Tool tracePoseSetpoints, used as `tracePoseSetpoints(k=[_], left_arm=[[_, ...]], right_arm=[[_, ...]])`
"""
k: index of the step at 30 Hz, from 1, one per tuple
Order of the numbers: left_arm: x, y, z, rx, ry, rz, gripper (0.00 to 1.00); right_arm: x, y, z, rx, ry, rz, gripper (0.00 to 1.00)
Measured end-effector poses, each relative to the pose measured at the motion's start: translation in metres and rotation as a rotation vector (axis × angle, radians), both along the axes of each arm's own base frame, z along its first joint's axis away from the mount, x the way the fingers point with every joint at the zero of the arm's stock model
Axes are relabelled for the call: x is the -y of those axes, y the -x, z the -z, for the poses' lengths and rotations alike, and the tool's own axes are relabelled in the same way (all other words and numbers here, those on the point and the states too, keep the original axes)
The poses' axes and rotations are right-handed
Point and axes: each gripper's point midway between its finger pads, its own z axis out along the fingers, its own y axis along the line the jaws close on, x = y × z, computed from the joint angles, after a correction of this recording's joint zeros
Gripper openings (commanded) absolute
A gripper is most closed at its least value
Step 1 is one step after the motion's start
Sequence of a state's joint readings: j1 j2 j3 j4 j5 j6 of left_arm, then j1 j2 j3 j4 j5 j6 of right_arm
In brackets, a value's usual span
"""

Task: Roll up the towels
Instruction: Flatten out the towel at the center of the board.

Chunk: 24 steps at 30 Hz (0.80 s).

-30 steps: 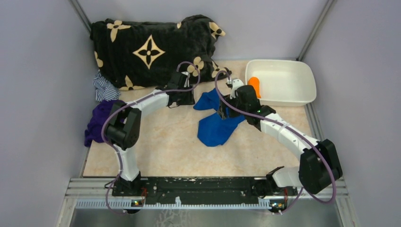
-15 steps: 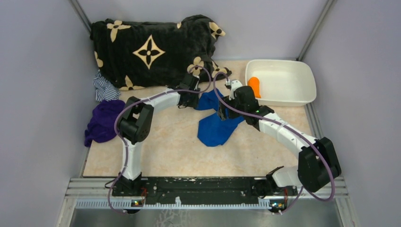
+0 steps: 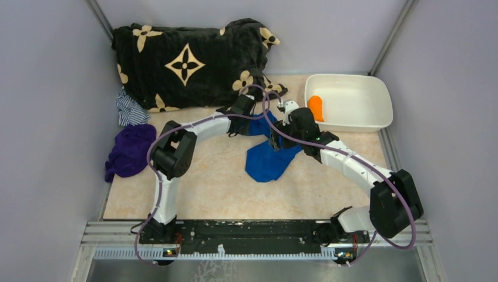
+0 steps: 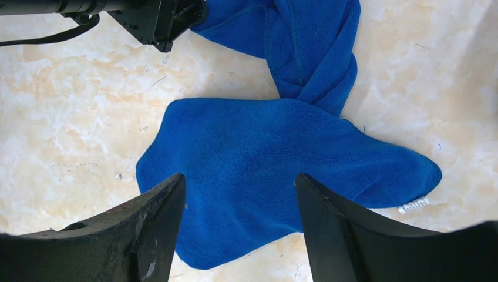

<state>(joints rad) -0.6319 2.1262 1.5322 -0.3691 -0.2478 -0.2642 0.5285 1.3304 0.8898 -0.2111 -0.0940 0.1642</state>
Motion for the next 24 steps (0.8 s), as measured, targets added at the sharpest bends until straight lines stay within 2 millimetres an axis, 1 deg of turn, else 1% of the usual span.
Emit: tracePoseSetpoints(k=[1, 3, 6, 7, 9, 11, 12, 13, 14, 17, 18, 20, 21, 24], left_arm=[[0.000, 0.000, 0.000, 0.003, -0.001, 0.001, 0.00], [-0.002, -0.001, 0.000, 0.004, -0.001, -0.005, 0.00], [-0.011, -0.002, -0.003, 0.004, -0.005, -0.023, 0.00], [-0.018, 0.001, -0.004, -0.003, -0.012, -0.032, 0.00], [-0.043, 0.010, -0.009, -0.026, -0.043, -0.067, 0.00], [-0.071, 0.014, -0.026, -0.026, -0.063, -0.118, 0.00], [-0.086, 0.015, -0.043, -0.009, -0.064, -0.151, 0.00], [-0.096, 0.016, -0.059, 0.012, -0.059, -0.170, 0.00], [-0.108, 0.015, -0.080, 0.048, -0.045, -0.201, 0.00], [-0.136, 0.018, -0.134, 0.150, -0.008, -0.267, 0.00], [-0.142, 0.021, -0.144, 0.171, -0.002, -0.279, 0.00], [-0.151, 0.031, -0.157, 0.194, 0.001, -0.293, 0.00], [-0.157, 0.038, -0.157, 0.190, -0.007, -0.300, 0.00], [-0.170, 0.056, -0.144, 0.149, -0.042, -0.310, 0.00]], right_arm=[[-0.001, 0.001, 0.001, 0.001, 0.005, -0.005, 0.68], [-0.002, 0.003, 0.003, -0.002, 0.018, -0.009, 0.67], [-0.009, 0.009, 0.012, -0.017, 0.047, -0.036, 0.67], [-0.012, 0.012, 0.017, -0.026, 0.061, -0.050, 0.66], [-0.019, 0.018, 0.028, -0.045, 0.096, -0.081, 0.66], [-0.029, 0.026, 0.039, -0.067, 0.139, -0.117, 0.66], [-0.036, 0.030, 0.045, -0.078, 0.165, -0.142, 0.66], [-0.043, 0.034, 0.050, -0.085, 0.187, -0.161, 0.66], [-0.049, 0.037, 0.053, -0.087, 0.207, -0.178, 0.66], [-0.071, 0.049, 0.063, -0.084, 0.271, -0.235, 0.66], [-0.078, 0.053, 0.065, -0.080, 0.285, -0.255, 0.67], [-0.092, 0.062, 0.072, -0.079, 0.313, -0.292, 0.67], [-0.097, 0.067, 0.075, -0.078, 0.328, -0.307, 0.67], [-0.106, 0.077, 0.091, -0.084, 0.382, -0.346, 0.67]])
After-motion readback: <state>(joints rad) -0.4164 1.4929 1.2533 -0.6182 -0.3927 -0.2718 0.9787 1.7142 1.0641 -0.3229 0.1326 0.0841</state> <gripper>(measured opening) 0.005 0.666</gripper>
